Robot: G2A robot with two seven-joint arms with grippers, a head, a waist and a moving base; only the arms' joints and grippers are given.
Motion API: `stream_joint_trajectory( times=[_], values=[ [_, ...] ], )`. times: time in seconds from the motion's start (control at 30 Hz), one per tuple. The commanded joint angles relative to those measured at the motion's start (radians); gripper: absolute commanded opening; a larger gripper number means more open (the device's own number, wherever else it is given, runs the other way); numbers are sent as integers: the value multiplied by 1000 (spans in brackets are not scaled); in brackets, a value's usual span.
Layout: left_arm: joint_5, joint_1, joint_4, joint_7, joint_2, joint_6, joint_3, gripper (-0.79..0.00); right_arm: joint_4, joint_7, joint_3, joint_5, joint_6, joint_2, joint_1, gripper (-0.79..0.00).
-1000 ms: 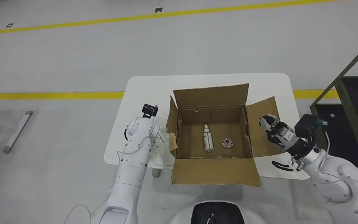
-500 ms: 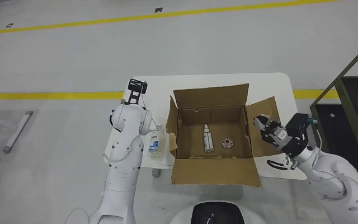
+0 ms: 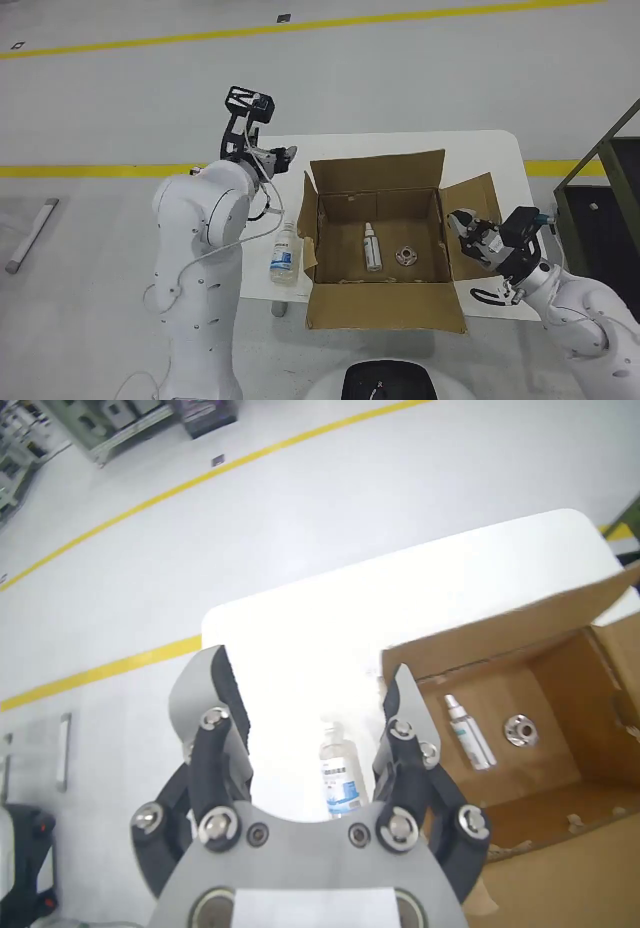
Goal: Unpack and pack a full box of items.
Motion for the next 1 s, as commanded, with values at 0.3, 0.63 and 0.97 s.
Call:
stream_joint_trajectory(
  times=[0.3, 0.63, 0.97],
  values=[
    [-71, 43, 103, -109, 13, -135, 86, -785, 7, 21, 0, -9, 33, 0, -2, -785],
    [1, 42, 152, -106, 27, -108, 91, -785, 43, 90, -31, -26, 88, -2, 24, -785],
    [-61, -12, 112, -80, 27, -51, 103, -397, 43, 99, -18, 6, 98, -1, 3, -785]
  ],
)
